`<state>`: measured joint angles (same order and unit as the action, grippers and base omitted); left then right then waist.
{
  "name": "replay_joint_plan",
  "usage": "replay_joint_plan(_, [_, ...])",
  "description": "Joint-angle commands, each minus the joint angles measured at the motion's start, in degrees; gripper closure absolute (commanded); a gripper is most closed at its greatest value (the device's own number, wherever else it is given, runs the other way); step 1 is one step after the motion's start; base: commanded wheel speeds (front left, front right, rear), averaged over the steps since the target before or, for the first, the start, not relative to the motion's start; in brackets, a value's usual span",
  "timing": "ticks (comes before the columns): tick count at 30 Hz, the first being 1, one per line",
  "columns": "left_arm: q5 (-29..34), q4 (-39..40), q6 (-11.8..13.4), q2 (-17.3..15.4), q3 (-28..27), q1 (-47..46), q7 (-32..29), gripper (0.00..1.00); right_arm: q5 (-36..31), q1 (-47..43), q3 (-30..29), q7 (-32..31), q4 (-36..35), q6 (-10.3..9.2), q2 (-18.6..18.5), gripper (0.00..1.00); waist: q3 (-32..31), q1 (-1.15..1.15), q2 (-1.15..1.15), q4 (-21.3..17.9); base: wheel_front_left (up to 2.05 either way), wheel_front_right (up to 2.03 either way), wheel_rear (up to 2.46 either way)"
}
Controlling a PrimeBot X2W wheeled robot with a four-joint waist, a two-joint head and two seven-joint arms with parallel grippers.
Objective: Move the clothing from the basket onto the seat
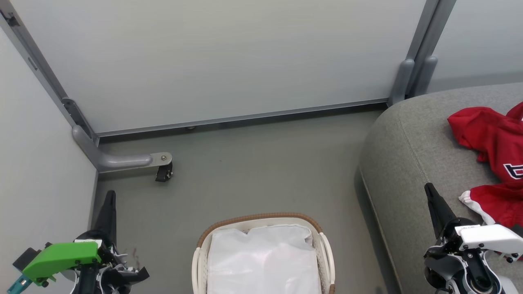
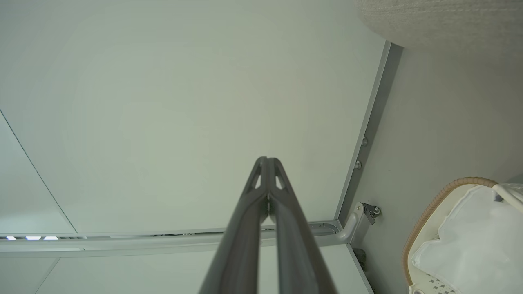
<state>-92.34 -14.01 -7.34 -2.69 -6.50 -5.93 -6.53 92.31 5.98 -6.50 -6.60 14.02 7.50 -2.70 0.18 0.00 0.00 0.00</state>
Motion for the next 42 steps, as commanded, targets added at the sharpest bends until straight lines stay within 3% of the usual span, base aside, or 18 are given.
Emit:
replay_joint_plan(1, [-0.2,0.1,-0.4,-0.4,-0.1,-0.7,-0.2,1.0,0.2,0.4,-0.1,0.0,-0.1,-0.02,-0.4,1.0,0.0,0.0,0.0,0.0,0.0,0.0,0.0])
replay_joint_plan(42, [-0.2,0.1,-0.4,-0.4,-0.1,-0.7,-0.2,1.0,0.2,0.4,-0.1,0.0,-0.1,-0.02,-0.4,1.0,0.0,0.0,0.0,0.0,0.0,0.0,0.0])
